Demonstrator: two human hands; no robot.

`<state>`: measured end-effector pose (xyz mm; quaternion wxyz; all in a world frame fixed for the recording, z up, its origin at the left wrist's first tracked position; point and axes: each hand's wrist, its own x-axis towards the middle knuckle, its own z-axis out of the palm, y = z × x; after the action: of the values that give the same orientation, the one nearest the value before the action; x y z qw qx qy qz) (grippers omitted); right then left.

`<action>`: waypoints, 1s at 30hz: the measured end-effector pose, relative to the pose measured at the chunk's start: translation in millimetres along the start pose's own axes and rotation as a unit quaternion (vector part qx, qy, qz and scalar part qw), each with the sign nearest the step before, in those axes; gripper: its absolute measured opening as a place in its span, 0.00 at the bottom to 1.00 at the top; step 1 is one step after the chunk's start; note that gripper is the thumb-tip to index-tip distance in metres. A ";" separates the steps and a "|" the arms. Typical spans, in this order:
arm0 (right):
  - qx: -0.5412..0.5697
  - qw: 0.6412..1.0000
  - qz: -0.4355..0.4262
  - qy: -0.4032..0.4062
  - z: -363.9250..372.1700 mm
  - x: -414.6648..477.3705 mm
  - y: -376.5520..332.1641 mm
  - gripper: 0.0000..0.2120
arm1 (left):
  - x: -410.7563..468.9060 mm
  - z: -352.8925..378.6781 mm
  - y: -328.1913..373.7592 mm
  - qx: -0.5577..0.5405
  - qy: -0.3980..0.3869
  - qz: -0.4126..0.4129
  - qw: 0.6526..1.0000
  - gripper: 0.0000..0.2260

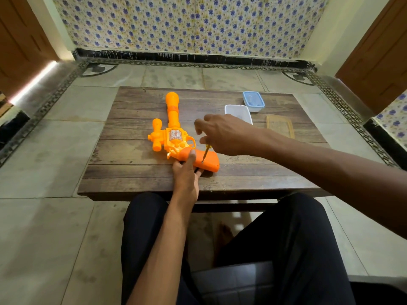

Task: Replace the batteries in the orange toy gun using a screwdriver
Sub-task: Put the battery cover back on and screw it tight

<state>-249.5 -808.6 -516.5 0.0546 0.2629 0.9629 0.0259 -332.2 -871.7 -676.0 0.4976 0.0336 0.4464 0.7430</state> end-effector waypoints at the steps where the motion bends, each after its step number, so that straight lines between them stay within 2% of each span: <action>1: 0.025 0.999 -0.021 -0.017 -3.0 -1.3 -0.6 0.14 | 0.1 0.0 -0.2 0.002 -0.001 0.002 1.000 0.23; 4: 0.077 0.996 -0.027 -0.041 -8.2 -4.0 -3.4 0.20 | -1.6 1.3 0.7 0.008 0.006 0.003 1.000 0.23; 8: 0.008 0.996 0.076 0.055 2.4 2.7 -7.9 0.10 | -1.1 1.4 1.2 0.004 0.006 0.001 1.000 0.23; 10: -0.017 0.993 0.098 0.066 4.4 5.3 -5.5 0.14 | -1.1 1.3 1.1 0.002 0.003 0.001 1.000 0.23; 11: -0.019 0.995 0.079 0.056 4.0 5.9 -4.0 0.15 | -1.4 1.5 1.5 0.001 0.002 0.001 1.000 0.23; 14: 0.038 0.999 -0.036 -0.008 -2.2 2.5 -0.3 0.07 | -3.5 2.7 3.0 -0.003 0.002 0.001 1.000 0.21; 16: 0.078 0.994 -0.071 -0.029 -6.4 0.1 -2.9 0.13 | -4.8 4.1 3.9 -0.003 0.005 -0.002 1.000 0.20; 18: 0.059 0.996 -0.060 0.003 -2.1 1.5 -6.9 0.12 | -5.1 4.2 4.0 -0.002 0.010 -0.006 1.000 0.19; 21: -0.037 0.996 0.042 0.073 13.2 3.7 -12.8 0.07 | -6.4 4.5 4.8 0.005 0.001 0.004 1.000 0.21; 23: -0.091 0.988 0.090 0.089 14.4 1.3 -15.8 0.07 | -5.7 4.2 4.8 0.003 0.007 0.004 1.000 0.23; 26: -0.116 0.989 0.072 0.064 7.9 -2.4 -12.6 0.14 | -3.2 2.7 3.8 0.000 0.016 -0.002 1.000 0.24; 30: -0.031 0.999 -0.020 0.006 2.4 -7.8 -6.7 0.14 | -2.5 2.7 2.8 0.002 0.016 -0.004 1.000 0.24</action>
<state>-245.9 -818.4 -518.7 0.0576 0.2420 0.9669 0.0558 -331.6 -872.3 -671.5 0.4931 0.0208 0.4561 0.7405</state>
